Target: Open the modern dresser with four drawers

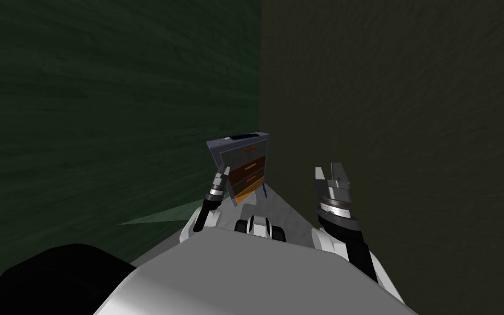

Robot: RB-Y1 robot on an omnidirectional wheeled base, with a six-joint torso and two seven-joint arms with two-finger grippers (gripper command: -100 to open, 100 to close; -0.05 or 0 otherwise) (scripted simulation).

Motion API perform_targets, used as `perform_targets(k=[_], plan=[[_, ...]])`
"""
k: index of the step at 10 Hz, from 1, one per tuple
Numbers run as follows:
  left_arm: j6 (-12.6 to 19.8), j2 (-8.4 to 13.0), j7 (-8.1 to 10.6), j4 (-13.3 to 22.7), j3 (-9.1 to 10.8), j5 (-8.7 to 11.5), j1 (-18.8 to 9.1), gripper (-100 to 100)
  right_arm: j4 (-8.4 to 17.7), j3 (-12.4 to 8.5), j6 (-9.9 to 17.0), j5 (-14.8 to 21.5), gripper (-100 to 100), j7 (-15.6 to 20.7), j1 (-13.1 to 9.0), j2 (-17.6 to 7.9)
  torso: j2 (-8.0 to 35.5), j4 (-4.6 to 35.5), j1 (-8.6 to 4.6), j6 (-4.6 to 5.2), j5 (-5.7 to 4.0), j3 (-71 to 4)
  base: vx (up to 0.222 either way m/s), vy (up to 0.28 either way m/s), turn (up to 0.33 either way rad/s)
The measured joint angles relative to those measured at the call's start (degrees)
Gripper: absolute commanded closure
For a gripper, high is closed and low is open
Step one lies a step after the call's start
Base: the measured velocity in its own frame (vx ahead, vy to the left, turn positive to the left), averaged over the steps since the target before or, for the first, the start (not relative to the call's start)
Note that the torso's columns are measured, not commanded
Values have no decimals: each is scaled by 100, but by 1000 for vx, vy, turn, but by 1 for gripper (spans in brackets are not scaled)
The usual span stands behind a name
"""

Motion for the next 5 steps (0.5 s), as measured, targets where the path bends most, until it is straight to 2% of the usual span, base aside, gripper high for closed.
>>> perform_targets(k=[5], plan=[[-133, 114, 20, 604, -76, 17, -155, -100, 0, 0, 0, 0, 0, 0, 0, 0, 4, 1, -2, 0, -1, 3, 50, 28, -36]])
